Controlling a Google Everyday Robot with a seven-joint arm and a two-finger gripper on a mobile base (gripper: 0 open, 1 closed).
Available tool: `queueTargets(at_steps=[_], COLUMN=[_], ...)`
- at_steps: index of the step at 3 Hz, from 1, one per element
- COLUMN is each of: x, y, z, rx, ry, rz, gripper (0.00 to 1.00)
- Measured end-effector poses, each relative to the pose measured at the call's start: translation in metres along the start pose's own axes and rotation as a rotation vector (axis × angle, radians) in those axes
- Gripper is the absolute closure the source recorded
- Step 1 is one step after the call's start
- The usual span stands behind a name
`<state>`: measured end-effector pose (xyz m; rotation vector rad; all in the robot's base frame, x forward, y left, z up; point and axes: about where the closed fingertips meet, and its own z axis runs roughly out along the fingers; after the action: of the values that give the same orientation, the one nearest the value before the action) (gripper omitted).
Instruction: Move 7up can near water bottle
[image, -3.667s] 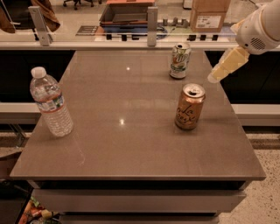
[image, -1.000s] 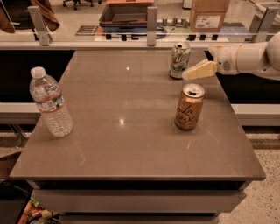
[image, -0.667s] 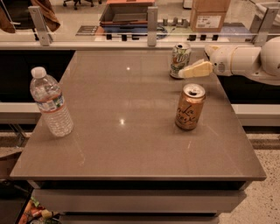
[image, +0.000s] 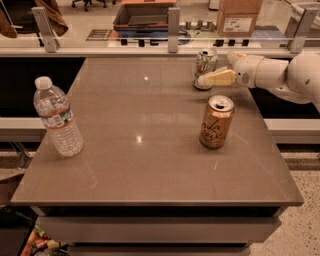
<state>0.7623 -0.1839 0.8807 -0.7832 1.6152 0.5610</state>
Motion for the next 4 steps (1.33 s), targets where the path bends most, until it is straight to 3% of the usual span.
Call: queueTargets(at_steps=[2,4], x=[-0.002,-0.003], y=[-0.003,0.001], z=[0.022,0.028], rx=[-0.024,-0.034], ry=[-0.065,-0.065], rz=[0.027,0.028], gripper=[0.00,0.41])
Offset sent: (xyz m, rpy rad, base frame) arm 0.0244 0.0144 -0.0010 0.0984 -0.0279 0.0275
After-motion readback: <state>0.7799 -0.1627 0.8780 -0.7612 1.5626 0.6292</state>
